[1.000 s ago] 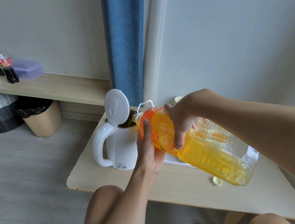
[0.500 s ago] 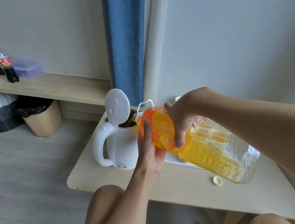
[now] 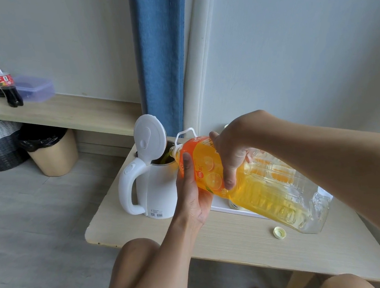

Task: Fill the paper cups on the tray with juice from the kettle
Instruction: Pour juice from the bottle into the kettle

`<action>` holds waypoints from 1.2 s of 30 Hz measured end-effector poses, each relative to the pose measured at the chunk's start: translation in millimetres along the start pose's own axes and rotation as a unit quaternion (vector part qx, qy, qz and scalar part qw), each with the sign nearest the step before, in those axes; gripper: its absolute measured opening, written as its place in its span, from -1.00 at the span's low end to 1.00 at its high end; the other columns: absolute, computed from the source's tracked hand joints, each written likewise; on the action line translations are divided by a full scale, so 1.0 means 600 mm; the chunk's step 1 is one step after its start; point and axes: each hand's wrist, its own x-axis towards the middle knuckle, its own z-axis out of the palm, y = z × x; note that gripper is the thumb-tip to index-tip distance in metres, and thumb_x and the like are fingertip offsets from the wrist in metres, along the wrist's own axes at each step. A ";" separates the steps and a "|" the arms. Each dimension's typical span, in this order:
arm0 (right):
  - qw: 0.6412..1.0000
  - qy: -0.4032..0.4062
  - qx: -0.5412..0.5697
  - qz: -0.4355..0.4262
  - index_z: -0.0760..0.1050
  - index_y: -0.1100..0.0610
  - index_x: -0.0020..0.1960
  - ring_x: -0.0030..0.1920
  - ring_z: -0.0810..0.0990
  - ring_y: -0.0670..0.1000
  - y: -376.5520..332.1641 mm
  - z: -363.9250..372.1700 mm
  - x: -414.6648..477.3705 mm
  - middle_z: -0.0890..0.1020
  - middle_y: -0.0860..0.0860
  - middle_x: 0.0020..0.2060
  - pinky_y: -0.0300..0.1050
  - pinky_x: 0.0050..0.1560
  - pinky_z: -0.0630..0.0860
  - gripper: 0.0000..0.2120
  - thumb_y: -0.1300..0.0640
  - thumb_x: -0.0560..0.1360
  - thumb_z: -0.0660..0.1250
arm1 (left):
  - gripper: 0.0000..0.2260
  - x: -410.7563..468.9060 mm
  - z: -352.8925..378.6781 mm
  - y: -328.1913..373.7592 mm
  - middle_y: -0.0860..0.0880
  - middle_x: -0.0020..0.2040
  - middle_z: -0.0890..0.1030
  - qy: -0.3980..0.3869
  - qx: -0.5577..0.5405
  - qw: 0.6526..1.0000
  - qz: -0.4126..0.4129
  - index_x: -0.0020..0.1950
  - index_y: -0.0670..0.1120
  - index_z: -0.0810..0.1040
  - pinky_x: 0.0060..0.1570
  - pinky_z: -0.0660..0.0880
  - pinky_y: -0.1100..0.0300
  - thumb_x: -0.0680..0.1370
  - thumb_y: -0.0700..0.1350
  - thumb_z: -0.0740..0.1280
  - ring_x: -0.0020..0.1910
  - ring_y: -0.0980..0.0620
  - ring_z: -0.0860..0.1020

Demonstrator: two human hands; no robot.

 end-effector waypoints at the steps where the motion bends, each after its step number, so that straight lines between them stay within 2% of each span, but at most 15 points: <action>1: 1.000 0.001 -0.001 -0.001 -0.03 0.11 0.59 0.18 0.59 0.14 0.000 0.000 0.001 0.45 0.11 0.37 0.05 0.23 0.52 0.12 -0.28 0.29 0.52 | -0.33 -0.002 -0.001 0.002 -0.28 0.45 0.51 0.005 0.005 1.000 -0.003 0.58 -0.10 0.35 0.24 0.55 -0.21 0.59 0.26 0.28 0.43 -0.30 0.50; 7: 1.000 0.009 -0.008 -0.003 -0.03 0.12 0.60 0.17 0.59 0.12 -0.001 -0.002 -0.002 0.47 0.10 0.34 0.03 0.23 0.52 0.13 -0.28 0.29 0.52 | -0.26 -0.004 0.003 0.006 -0.27 0.45 0.50 0.000 -0.007 1.000 -0.008 0.59 -0.09 0.35 0.22 0.55 -0.21 0.53 0.30 0.36 0.44 -0.30 0.49; 14: 1.000 0.014 -0.016 -0.003 -0.03 0.12 0.60 0.20 0.57 0.12 -0.002 -0.006 -0.009 0.45 0.09 0.37 0.01 0.25 0.50 0.11 -0.26 0.31 0.51 | -0.32 -0.005 0.004 0.007 -0.27 0.45 0.51 0.003 -0.004 1.000 -0.011 0.58 -0.09 0.36 0.18 0.58 -0.15 0.58 0.27 0.28 0.42 -0.28 0.51; 19: 0.999 0.025 -0.021 -0.006 -0.03 0.10 0.60 0.18 0.55 0.07 -0.002 -0.008 -0.017 0.43 0.06 0.38 -0.09 0.14 0.48 0.08 -0.27 0.33 0.49 | -0.30 -0.004 0.005 0.006 -0.28 0.47 0.49 -0.015 -0.002 1.000 0.000 0.59 -0.10 0.36 0.28 0.52 -0.21 0.57 0.28 0.29 0.45 -0.28 0.48; 23: 0.999 0.019 -0.027 -0.004 -0.01 0.10 0.59 0.19 0.57 0.09 -0.004 -0.010 -0.019 0.44 0.06 0.37 -0.06 0.19 0.50 0.08 -0.27 0.32 0.50 | -0.35 -0.003 0.004 0.005 -0.27 0.47 0.49 -0.017 -0.004 1.000 -0.003 0.58 -0.10 0.37 0.30 0.51 -0.21 0.61 0.26 0.24 0.45 -0.28 0.48; 27: 0.999 0.020 -0.033 -0.006 0.00 0.10 0.59 0.19 0.57 0.09 -0.005 -0.013 -0.024 0.45 0.06 0.36 -0.06 0.19 0.50 0.07 -0.27 0.33 0.50 | -0.29 -0.002 0.005 0.008 -0.27 0.48 0.48 -0.017 -0.002 1.000 -0.002 0.59 -0.08 0.36 0.26 0.53 -0.19 0.56 0.29 0.32 0.46 -0.27 0.48; 29: 0.999 0.021 -0.036 -0.006 0.01 0.10 0.59 0.14 0.57 0.07 -0.006 -0.014 -0.028 0.48 0.05 0.31 -0.07 0.16 0.50 0.07 -0.27 0.33 0.49 | -0.28 -0.002 0.005 0.008 -0.27 0.48 0.48 -0.018 -0.003 1.000 -0.004 0.59 -0.08 0.35 0.26 0.53 -0.19 0.55 0.30 0.34 0.46 -0.27 0.47; 32: 0.999 0.031 -0.039 -0.003 0.04 0.09 0.59 -0.01 0.52 0.03 -0.009 -0.017 -0.034 0.45 0.00 0.05 -0.10 0.07 0.48 0.05 -0.29 0.32 0.49 | -0.31 -0.001 0.003 0.006 -0.26 0.49 0.47 -0.017 -0.010 1.000 -0.013 0.60 -0.08 0.33 0.30 0.51 -0.23 0.58 0.28 0.31 0.47 -0.27 0.47; 36: 0.998 0.032 -0.049 0.000 0.02 0.09 0.59 -0.02 0.51 0.03 -0.009 -0.018 -0.038 0.48 -0.01 0.02 -0.10 0.07 0.48 0.07 -0.31 0.32 0.48 | -0.36 0.002 0.002 0.004 -0.26 0.50 0.46 -0.013 -0.007 1.000 -0.012 0.60 -0.08 0.34 0.34 0.48 -0.26 0.63 0.27 0.23 0.48 -0.28 0.45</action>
